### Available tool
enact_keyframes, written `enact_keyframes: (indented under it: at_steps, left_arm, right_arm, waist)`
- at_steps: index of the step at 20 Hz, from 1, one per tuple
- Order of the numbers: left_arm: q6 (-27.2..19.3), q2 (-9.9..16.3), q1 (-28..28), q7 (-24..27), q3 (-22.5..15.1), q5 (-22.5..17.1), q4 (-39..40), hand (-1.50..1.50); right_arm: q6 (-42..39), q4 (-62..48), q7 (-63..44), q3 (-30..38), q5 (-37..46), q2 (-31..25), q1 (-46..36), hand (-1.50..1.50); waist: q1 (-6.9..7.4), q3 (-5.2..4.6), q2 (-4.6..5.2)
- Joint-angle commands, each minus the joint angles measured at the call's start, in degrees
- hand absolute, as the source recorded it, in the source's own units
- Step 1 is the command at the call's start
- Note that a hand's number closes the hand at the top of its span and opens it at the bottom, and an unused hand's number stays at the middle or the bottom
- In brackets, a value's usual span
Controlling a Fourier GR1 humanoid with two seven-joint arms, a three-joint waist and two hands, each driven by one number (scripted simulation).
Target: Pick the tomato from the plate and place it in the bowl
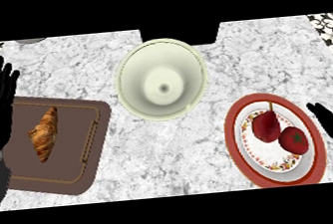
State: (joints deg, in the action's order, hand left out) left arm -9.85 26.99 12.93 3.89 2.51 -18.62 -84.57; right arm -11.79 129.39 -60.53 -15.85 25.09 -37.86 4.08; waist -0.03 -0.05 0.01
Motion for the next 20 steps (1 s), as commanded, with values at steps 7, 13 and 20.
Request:
enact_keyframes:
  at_steps: [7,13,20]
  left_arm:
    - [0.19,-3.67,0.59,1.73,0.77,3.7,1.88,0.0]
    - [1.87,-2.89,-0.71,-2.32,3.35,3.94,-2.83,0.0]
    - [7.29,-2.07,0.8,-0.77,7.38,2.76,2.1,0.0]
  right_arm:
    - [-3.08,-9.9,1.57,2.79,2.26,4.93,-0.38,-1.5]
    - [-0.27,-14.27,12.51,5.75,7.08,7.22,6.25,-1.5]
    - [-3.46,-14.56,16.84,8.34,7.51,8.98,4.45,-1.5]
  waist:
    - [-0.03,0.04,0.04]
    - [-0.13,0.07,-0.06]
    - [-0.22,0.03,-0.02]
